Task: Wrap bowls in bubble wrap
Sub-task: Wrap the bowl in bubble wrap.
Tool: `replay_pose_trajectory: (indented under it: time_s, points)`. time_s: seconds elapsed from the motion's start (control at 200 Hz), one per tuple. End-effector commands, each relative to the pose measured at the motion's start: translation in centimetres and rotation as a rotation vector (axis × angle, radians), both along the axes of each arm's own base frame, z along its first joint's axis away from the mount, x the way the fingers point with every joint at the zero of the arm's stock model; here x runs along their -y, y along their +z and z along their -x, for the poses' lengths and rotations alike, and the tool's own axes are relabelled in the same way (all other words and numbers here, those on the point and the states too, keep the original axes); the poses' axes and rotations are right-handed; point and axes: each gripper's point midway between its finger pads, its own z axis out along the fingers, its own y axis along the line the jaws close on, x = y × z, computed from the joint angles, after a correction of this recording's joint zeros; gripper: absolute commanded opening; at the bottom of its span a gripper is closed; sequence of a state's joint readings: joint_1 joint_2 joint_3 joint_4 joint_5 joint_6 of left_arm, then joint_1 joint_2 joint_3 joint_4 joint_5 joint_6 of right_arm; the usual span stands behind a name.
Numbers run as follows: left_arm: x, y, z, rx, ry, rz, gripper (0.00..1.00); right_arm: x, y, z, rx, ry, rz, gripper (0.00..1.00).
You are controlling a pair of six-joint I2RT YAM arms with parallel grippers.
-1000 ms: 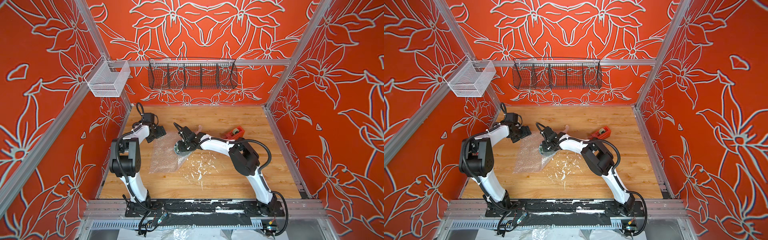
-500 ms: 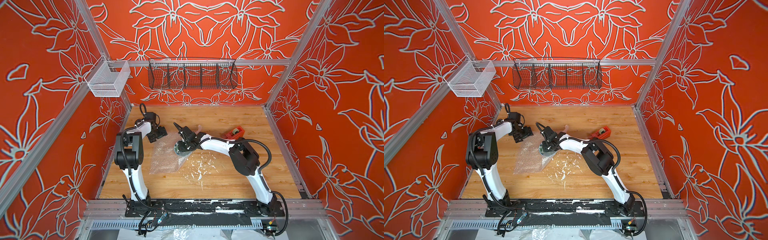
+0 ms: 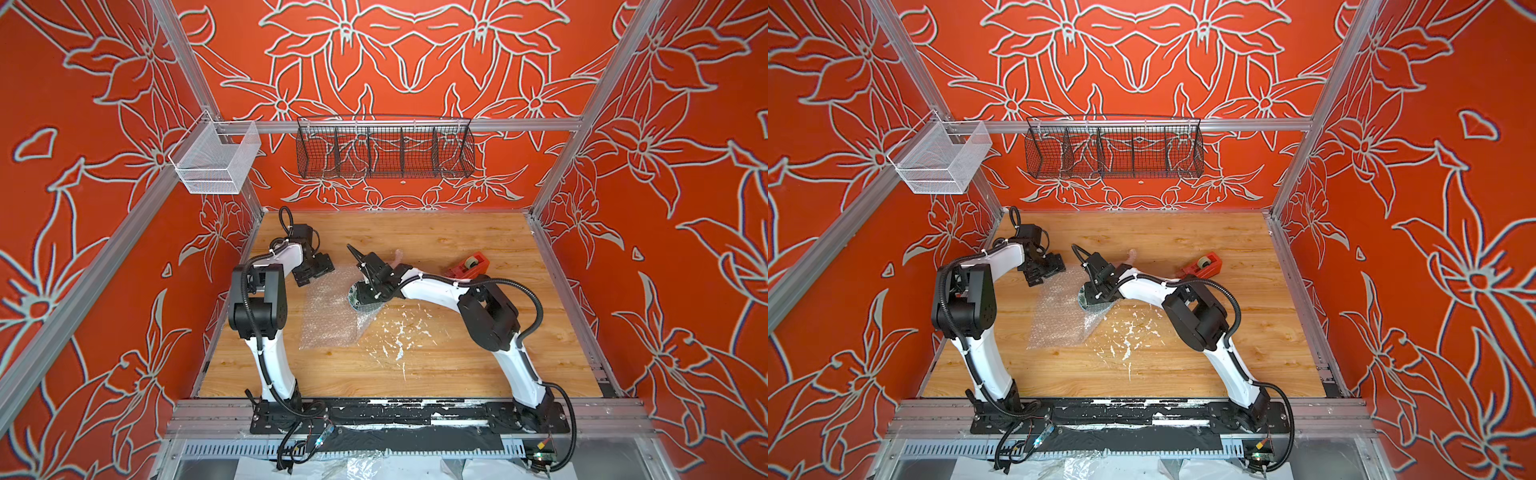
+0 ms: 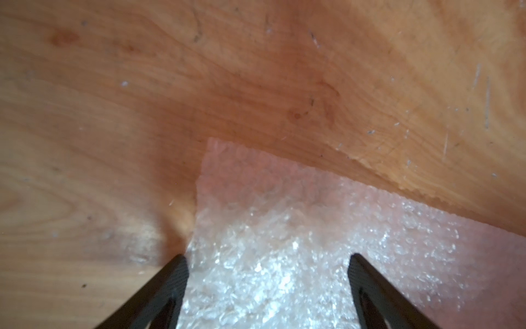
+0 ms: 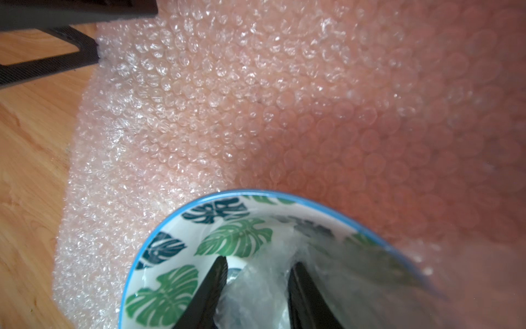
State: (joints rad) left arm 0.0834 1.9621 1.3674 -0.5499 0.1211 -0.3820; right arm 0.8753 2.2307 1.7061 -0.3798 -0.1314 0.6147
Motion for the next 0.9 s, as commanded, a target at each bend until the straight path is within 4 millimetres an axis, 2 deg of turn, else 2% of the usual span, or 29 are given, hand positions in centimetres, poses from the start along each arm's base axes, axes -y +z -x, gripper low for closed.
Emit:
replay_pose_trajectory:
  time_s: [0.0, 0.16, 0.26, 0.591, 0.706, 0.831, 0.896]
  points:
    - [-1.3, 0.1, -0.1, -0.017, 0.029, -0.026, 0.89, 1.8, -0.7, 1.4, -0.051, 0.004, 0.06, 0.37]
    - [-1.5, -0.1, -0.7, -0.024, 0.024, -0.028, 0.89, 1.8, -0.8, 1.3, -0.054, 0.0, 0.052, 0.37]
    - [-0.8, -0.7, -1.1, -0.039, 0.009, 0.01, 0.88, 1.8, -0.8, 1.3, -0.053, 0.0, 0.049, 0.37]
    - [1.1, -1.3, -0.6, -0.071, -0.035, 0.064, 0.81, 1.9, -0.6, 1.1, -0.051, -0.004, 0.045, 0.37]
    - [1.6, -1.3, -0.4, -0.071, -0.044, 0.084, 0.71, 1.9, -0.8, 1.1, -0.057, -0.009, 0.046, 0.37]
    - [2.1, -1.0, -0.2, -0.06, -0.054, 0.1, 0.47, 2.0, -0.9, 1.1, -0.064, -0.023, 0.044, 0.38]
    - [2.4, -0.6, 0.0, -0.051, -0.06, 0.108, 0.38, 1.9, -0.9, 1.1, -0.068, -0.027, 0.035, 0.39]
